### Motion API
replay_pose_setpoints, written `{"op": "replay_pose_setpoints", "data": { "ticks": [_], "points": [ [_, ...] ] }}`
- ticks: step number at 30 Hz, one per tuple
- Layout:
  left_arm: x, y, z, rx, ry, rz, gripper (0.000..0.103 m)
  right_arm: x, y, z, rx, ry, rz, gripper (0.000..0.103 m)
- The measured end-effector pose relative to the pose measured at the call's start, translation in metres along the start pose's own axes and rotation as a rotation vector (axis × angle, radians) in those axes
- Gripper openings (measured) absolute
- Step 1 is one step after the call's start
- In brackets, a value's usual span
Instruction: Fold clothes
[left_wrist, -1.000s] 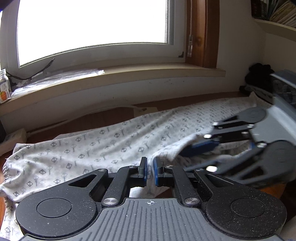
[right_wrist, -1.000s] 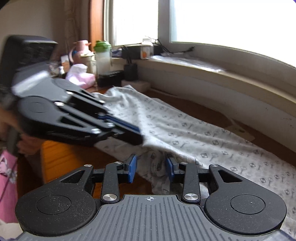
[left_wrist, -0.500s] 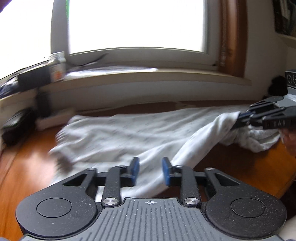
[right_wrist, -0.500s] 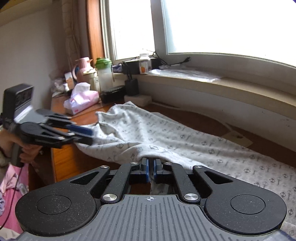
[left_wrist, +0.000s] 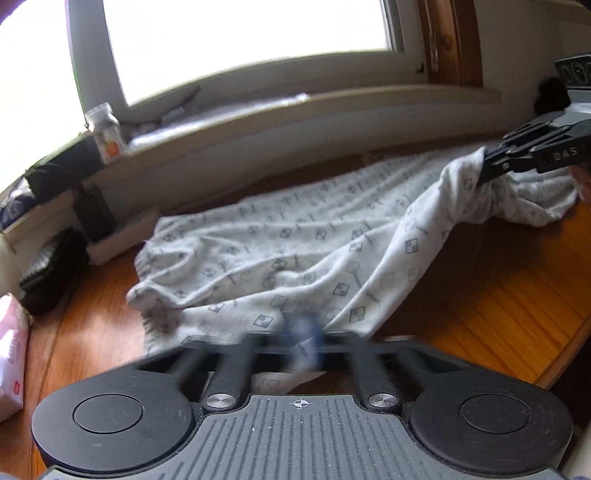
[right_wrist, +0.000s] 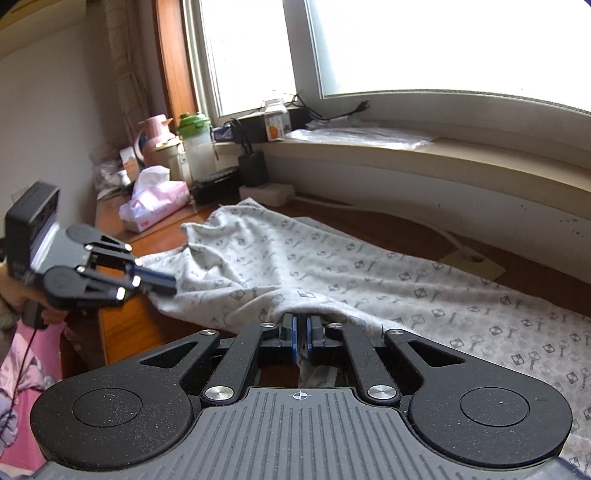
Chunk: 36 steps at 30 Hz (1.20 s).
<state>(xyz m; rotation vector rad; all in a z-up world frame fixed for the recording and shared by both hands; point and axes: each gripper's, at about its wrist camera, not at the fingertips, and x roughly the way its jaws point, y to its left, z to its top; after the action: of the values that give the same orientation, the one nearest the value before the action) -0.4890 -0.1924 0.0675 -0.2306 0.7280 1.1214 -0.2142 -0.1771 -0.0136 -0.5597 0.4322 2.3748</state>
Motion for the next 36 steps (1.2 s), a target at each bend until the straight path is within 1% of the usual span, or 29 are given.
{"op": "replay_pose_setpoints", "data": {
  "ticks": [3,5,7,9,10,11,12,13,14,17,19,22,24,25,26,27,29,31,34,36],
  "points": [
    [-0.015,0.019,0.017,-0.04,-0.028,0.074,0.0,-0.007,0.001,-0.003,0.011,0.014,0.023,0.005],
    [-0.027,0.03,0.03,-0.056,-0.071,0.101,0.0,-0.013,0.006,-0.002,-0.003,0.014,0.03,0.005],
    [-0.033,0.035,0.037,-0.05,-0.078,0.12,0.0,-0.02,0.011,-0.002,-0.032,0.009,0.026,0.005],
    [-0.031,0.04,0.038,-0.063,-0.069,0.123,0.006,-0.02,0.012,-0.001,-0.038,0.01,0.022,0.005],
    [-0.027,0.044,0.036,-0.08,-0.055,0.128,0.017,-0.019,0.011,-0.001,-0.036,0.013,0.021,0.005],
    [-0.024,0.048,0.033,-0.098,-0.041,0.137,0.034,-0.017,0.009,-0.002,-0.034,0.016,0.018,0.005],
    [-0.02,0.052,0.027,-0.116,-0.024,0.148,0.042,-0.015,0.008,-0.003,-0.031,0.019,0.017,0.006],
    [-0.017,0.055,0.02,-0.134,-0.006,0.16,0.054,-0.013,0.007,-0.004,-0.028,0.021,0.017,0.006],
    [-0.014,0.058,0.013,-0.149,0.011,0.163,0.055,-0.011,0.006,-0.005,-0.024,0.023,0.02,0.006],
    [-0.009,0.064,-0.009,-0.191,0.062,0.135,0.057,-0.008,0.005,-0.009,-0.019,0.027,0.022,0.006],
    [-0.004,0.065,-0.02,-0.205,0.084,0.133,0.057,-0.006,0.003,-0.011,-0.016,0.031,0.021,0.006],
    [-0.004,0.067,-0.024,-0.239,0.067,0.113,0.055,-0.005,0.002,-0.011,-0.013,0.03,0.021,0.006],
    [-0.003,0.068,-0.022,-0.243,0.061,0.101,0.044,-0.005,0.001,-0.011,-0.01,0.027,0.023,0.006],
    [-0.004,0.067,-0.021,-0.238,0.056,0.102,0.027,-0.006,0.001,-0.01,-0.009,0.027,0.025,0.006],
    [-0.003,0.068,-0.017,-0.237,0.053,0.097,0.012,-0.006,0.0,-0.01,-0.009,0.026,0.026,0.006],
    [-0.003,0.069,-0.013,-0.238,0.05,0.091,0.011,-0.007,0.0,-0.01,-0.01,0.025,0.027,0.006],
    [-0.003,0.071,0.002,-0.217,0.055,0.121,0.01,-0.008,-0.001,-0.009,-0.011,0.022,0.03,0.006],
    [-0.009,0.077,0.026,-0.19,0.046,0.165,0.009,-0.01,-0.002,-0.007,0.008,0.026,0.045,0.005],
    [-0.023,0.098,0.062,-0.2,0.031,0.205,0.007,-0.023,0.003,-0.004,0.018,0.027,0.073,0.005],
    [-0.021,0.103,0.074,-0.167,0.083,0.232,0.005,-0.034,0.011,-0.006,0.021,0.037,0.106,0.005]
  ]
}}
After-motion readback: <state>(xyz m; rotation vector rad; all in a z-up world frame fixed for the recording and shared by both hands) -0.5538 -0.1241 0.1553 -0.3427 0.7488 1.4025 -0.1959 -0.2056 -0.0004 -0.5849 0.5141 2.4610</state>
